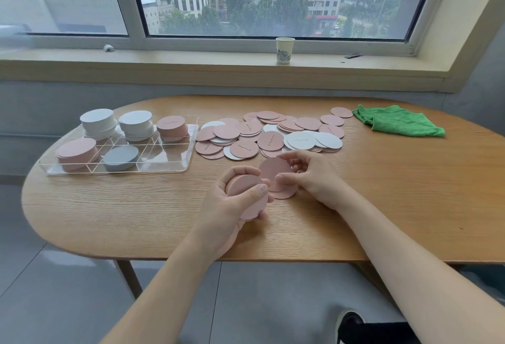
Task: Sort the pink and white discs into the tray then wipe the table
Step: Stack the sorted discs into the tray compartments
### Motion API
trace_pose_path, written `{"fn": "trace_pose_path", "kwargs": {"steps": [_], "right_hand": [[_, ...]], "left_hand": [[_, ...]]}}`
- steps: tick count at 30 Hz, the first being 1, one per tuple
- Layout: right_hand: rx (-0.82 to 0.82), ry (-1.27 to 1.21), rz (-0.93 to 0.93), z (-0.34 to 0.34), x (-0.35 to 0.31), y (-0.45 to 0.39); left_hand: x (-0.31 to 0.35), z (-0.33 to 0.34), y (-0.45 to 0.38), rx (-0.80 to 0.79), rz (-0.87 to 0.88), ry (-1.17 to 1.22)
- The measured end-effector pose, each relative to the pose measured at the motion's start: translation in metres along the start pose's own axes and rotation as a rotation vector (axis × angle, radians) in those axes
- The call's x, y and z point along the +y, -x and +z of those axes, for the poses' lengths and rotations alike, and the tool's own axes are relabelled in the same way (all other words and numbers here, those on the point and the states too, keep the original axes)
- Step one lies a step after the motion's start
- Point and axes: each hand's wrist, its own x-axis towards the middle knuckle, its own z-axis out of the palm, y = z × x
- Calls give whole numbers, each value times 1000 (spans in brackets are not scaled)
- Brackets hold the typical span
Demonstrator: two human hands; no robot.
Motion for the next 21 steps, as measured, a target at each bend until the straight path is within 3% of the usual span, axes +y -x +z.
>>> {"fn": "trace_pose_path", "kwargs": {"steps": [10,13,18,21], "right_hand": [[109,-576,-18,-4,6,32],[64,-735,-27,-2,-2,37],[-58,-776,-39,21,-11,44],[-37,-686,-105,41,-15,44]], "left_hand": [[-4,-5,-4,50,59,3],[-4,-5,-6,70,81,13],[-4,-2,-4,25,92,-30],[-5,-3,-5,14,85,-20]]}}
